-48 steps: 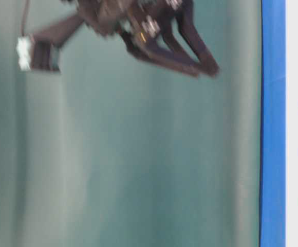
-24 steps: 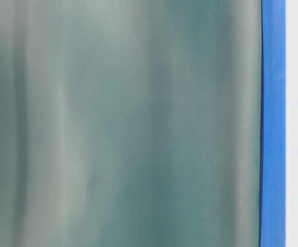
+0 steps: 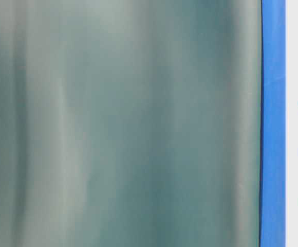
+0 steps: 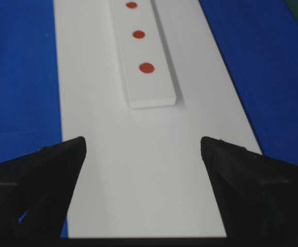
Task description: Touch the tip of the soldering iron to the mark.
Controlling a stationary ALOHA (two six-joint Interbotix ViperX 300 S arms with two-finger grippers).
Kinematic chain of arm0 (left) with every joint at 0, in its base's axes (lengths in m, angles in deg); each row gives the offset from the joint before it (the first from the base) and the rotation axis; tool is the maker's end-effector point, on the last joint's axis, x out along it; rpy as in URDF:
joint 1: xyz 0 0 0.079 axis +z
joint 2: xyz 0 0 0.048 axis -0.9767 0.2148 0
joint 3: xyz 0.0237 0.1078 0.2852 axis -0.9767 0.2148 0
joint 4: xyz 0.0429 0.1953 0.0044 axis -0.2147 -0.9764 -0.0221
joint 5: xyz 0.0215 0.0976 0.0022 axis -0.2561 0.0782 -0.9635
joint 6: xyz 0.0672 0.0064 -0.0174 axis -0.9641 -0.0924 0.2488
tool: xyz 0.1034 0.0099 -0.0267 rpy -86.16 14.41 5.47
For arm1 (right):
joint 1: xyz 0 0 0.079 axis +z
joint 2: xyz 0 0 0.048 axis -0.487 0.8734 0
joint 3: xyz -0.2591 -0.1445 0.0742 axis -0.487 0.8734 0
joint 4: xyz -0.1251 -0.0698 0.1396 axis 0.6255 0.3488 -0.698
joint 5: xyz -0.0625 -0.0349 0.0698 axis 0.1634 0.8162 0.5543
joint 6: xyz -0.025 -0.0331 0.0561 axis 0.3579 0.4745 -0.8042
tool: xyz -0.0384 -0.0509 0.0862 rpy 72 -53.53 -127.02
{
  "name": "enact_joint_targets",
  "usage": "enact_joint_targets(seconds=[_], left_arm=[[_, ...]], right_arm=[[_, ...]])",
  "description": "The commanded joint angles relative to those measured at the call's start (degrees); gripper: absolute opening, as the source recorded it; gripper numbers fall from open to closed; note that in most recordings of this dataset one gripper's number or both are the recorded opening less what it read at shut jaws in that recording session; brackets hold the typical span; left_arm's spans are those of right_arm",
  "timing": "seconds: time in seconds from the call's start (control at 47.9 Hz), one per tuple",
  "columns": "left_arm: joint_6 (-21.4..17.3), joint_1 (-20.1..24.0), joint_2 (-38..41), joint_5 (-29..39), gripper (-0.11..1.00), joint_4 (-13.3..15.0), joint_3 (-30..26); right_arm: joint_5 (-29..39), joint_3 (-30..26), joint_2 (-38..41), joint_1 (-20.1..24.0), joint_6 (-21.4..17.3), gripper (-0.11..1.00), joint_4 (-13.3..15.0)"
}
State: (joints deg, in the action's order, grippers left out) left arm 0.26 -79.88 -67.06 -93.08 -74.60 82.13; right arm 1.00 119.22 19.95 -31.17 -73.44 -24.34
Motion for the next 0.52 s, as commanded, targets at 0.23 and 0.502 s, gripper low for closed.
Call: enact_joint_targets(seconds=[0.23, 0.502], left_arm=[[-0.09, -0.18, 0.53, -0.53, 0.0, 0.0, -0.53], [-0.09, -0.18, 0.53, -0.53, 0.0, 0.0, -0.7]], right_arm=[[-1.67, -0.18, 0.79, -0.09, -0.09, 0.83, -0.62], [-1.58, -0.18, 0.97, -0.09, -0.09, 0.83, -0.53]])
